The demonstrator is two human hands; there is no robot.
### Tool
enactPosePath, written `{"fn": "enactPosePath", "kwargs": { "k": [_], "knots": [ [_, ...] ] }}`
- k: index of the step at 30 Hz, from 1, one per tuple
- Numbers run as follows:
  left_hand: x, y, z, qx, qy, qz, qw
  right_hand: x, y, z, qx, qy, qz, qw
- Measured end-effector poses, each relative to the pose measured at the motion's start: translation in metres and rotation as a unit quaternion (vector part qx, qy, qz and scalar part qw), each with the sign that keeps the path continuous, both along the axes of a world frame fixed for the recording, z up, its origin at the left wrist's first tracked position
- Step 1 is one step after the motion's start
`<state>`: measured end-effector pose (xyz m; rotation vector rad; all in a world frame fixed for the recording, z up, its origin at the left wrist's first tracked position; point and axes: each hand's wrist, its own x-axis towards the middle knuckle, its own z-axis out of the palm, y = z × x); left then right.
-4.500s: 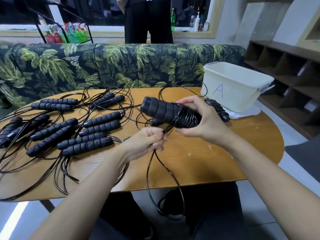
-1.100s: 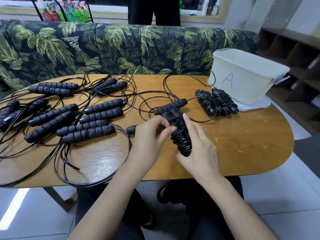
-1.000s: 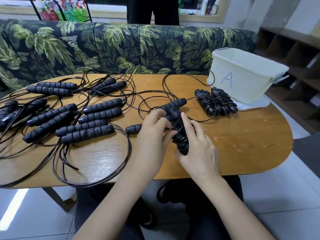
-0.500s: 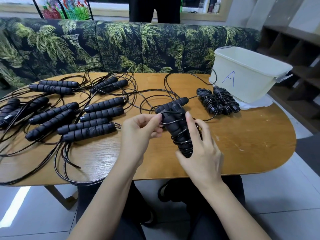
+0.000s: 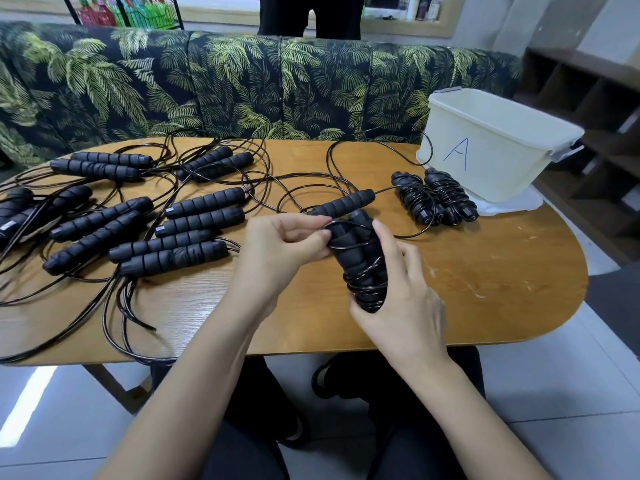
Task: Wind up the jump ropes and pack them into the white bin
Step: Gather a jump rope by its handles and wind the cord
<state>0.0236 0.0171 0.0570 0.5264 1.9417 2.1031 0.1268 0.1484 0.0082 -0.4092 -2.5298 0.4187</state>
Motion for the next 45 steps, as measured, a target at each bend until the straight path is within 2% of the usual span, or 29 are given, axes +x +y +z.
{"fn": "enactPosePath", "kwargs": {
  "k": [3,5,9,18,23,26,29,36,41,45],
  "knots": [
    [-0.002,-0.001,0.002,-0.083,0.104,-0.008,0.991,-0.002,-0.002,0.004,0.034,0.034,-0.024,0.999],
    [-0.003,-0.002,0.004,-0.095,0.124,-0.025,0.987,-0.002,-0.001,0.004,0.046,0.052,-0.035,0.997],
    [-0.002,-0.008,0.012,0.002,-0.008,-0.068,0.998,-0.002,-0.001,0.006,0.056,0.066,-0.037,0.996],
    [0.004,-0.013,0.009,0.042,0.017,-0.048,0.998,-0.004,-0.004,0.009,0.059,0.047,-0.028,0.997],
    [0.002,-0.009,0.006,0.053,-0.042,0.012,0.998,-0.005,-0.009,0.009,0.074,0.055,-0.028,0.995],
    [-0.002,-0.010,0.005,0.066,-0.093,0.004,0.993,-0.003,-0.009,0.009,0.082,0.058,-0.025,0.995],
    [-0.004,-0.012,0.004,0.071,-0.098,-0.008,0.993,-0.001,-0.008,0.009,0.089,0.053,-0.020,0.994],
    [-0.018,-0.021,0.007,0.006,-0.104,-0.064,0.993,0.002,-0.001,0.009,0.130,0.066,0.019,0.989],
    [-0.036,-0.026,0.008,-0.046,-0.166,-0.171,0.970,0.005,0.002,0.002,0.114,0.071,0.057,0.989],
    [-0.042,-0.026,0.010,-0.083,-0.161,-0.242,0.953,0.006,0.007,0.001,0.089,0.060,0.097,0.990]
  ]
}}
